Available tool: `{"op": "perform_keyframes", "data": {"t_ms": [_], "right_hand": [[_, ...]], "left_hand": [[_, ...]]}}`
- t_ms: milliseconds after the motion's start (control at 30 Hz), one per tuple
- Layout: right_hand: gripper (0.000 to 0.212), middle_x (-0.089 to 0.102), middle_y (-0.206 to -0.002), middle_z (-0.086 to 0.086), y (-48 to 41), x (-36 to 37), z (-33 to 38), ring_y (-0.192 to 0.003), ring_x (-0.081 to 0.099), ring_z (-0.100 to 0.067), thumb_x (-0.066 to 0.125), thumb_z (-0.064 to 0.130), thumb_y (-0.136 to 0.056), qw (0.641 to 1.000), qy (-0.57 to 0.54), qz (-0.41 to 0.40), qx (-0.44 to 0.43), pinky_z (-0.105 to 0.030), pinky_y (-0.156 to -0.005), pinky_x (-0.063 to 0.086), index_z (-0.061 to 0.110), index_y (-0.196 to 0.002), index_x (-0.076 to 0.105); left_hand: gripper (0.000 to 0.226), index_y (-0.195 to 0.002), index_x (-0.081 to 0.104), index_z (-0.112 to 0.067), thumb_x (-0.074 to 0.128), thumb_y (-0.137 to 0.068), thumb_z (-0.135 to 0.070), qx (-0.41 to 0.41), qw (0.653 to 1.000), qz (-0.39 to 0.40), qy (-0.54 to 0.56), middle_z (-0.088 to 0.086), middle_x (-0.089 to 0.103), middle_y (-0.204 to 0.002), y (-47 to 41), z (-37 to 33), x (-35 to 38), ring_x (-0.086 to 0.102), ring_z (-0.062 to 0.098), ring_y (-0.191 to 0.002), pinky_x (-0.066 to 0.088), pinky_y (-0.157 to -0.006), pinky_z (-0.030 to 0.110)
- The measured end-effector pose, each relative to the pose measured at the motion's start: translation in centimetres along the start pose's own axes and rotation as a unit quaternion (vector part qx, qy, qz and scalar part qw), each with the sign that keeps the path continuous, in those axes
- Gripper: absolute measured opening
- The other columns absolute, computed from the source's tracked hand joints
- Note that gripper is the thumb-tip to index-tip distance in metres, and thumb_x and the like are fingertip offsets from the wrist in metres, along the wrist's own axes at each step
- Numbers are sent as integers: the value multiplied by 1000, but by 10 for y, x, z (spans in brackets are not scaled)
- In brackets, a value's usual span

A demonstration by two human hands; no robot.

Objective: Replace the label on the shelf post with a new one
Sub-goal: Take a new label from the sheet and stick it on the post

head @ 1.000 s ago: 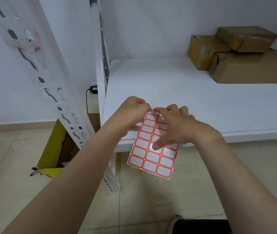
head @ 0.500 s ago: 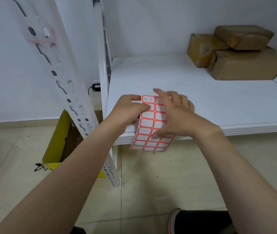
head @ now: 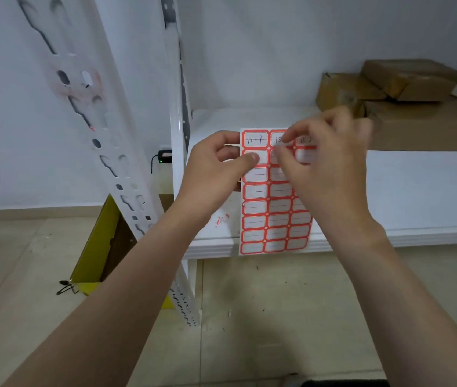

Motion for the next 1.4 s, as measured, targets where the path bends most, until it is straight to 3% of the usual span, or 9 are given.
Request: {"op": "perform_keyframes", "data": {"t_ms": [100, 233, 333, 433, 700, 867, 1033, 1233, 1400], "right_hand": [[9, 67, -105, 11, -1, 7, -2, -92, 67, -7, 76, 33, -97, 992, -112, 54, 17, -32, -84, 61, 27, -103, 76], [9, 67, -104, 11, 1, 8, -3, -93, 69, -9, 77, 33, -96, 987, -152, 56, 12, -23, -82, 56, 27, -101, 76], [8, 65, -107, 13, 2, 8, -7, -96, 68, -6, 78, 36, -96, 987, -150, 62, 4, -11, -81, 48, 31, -102, 76], [12, 66, -111, 11, 2, 8, -6, -99, 68, -9, 77, 38, -94, 988, -142, 60, -21, -18, -84, 53, 29, -103, 78], [21, 73, -109, 8, 3, 10, -3, -100, 68, -12, 69, 44, -94, 989, -132, 50, -40, -45, -84, 63, 27, -101, 79], [12, 69, -94, 21, 4, 7, 3, -92, 68, 0, 71, 50, -94, 981, -182, 56, 21, -10, -74, 49, 45, -84, 68], [20, 73, -88, 18, 3, 11, -4, -87, 68, 1, 76, 47, -94, 968, -213, 82, 104, -3, -66, 45, 37, -78, 71], [24, 72, -76, 32, 1, 16, -9, -81, 72, -4, 73, 39, -97, 950, -249, 124, 142, -27, -73, 59, 38, -73, 73], [26, 76, -80, 26, 3, 15, -9, -80, 74, -8, 74, 34, -97, 937, -283, 132, 156, -48, -82, 66, 38, -72, 77]], "left_hand": [[21, -117, 70, -20, 74, -97, -16, 8, 998, 47, 31, -3, 80, -110, 0, -2, 7, 80, 17, -93, 67, -77, 35], [27, -124, 67, -7, 59, -100, 3, -5, 987, 121, 103, 15, 76, -120, 4, -2, 16, 79, 28, -99, 66, -81, 41], [27, -127, 64, 0, 48, -108, -8, -30, 979, 117, 164, 23, 74, -121, 3, -2, 14, 77, 38, -102, 63, -89, 54], [32, -123, 66, -1, 46, -112, -24, -36, 982, 94, 157, 22, 76, -116, 1, -1, 12, 78, 38, -96, 64, -89, 54], [22, -107, 70, -7, 51, -110, -18, -32, 988, 71, 136, 18, 78, -109, -1, 3, 11, 79, 33, -91, 65, -85, 52], [19, -106, 72, -8, 55, -108, -16, 0, 993, 70, 98, 16, 75, -108, -1, 3, 13, 78, 26, -93, 66, -82, 44], [17, -106, 75, -8, 60, -106, -16, 33, 995, 72, 67, 6, 70, -88, -3, 1, 13, 71, 14, -77, 66, -76, 37], [16, -99, 77, -13, 62, -104, -16, 51, 996, 49, 53, -6, 73, -88, -4, 1, 11, 67, 10, -76, 64, -72, 29], [17, -93, 80, -19, 66, -102, -18, 46, 996, 40, 60, -7, 74, -82, -5, 1, 12, 63, 7, -71, 64, -71, 29]]}}
Point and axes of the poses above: each hand's wrist, its own y-axis away from the middle knuckle, its own x-axis out of the palm, z = x × y, the point moved 6 cm from there along -y, towards the middle knuckle
